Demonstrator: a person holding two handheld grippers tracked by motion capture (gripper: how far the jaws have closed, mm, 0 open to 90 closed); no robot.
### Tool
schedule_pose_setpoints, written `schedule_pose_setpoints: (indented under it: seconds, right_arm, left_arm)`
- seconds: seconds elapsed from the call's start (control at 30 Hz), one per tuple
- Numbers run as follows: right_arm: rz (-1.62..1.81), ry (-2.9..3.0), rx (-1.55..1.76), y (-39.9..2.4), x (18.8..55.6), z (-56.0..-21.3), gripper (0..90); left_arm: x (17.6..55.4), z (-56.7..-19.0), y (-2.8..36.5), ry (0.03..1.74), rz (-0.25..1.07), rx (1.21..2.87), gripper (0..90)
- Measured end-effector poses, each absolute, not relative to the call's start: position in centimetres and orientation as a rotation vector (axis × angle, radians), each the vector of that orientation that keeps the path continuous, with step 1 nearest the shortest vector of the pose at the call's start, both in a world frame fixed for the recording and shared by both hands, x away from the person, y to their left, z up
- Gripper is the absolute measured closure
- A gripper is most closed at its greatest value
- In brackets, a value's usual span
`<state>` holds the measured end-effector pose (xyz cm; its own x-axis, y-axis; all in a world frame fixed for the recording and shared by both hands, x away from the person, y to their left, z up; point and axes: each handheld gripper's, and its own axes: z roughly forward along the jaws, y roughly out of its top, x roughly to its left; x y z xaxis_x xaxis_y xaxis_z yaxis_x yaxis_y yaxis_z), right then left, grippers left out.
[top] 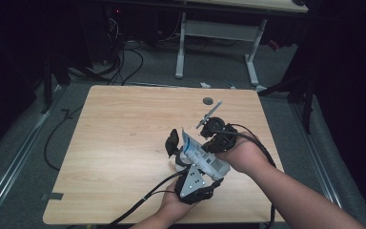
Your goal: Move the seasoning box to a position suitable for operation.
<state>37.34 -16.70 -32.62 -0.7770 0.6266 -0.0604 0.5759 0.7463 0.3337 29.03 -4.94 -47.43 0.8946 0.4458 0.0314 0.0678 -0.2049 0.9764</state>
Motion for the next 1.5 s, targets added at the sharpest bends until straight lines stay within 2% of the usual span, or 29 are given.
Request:
schedule_pose_setpoints:
  seconds: [1.5]
  right_arm:
    - [0.452, 2.776, 0.954, -16.52, 37.46, -32.72, 90.0]
  left_arm:
    - [28.99, -47.37, -4.84, 0.397, 0.355, 1.742, 53.8]
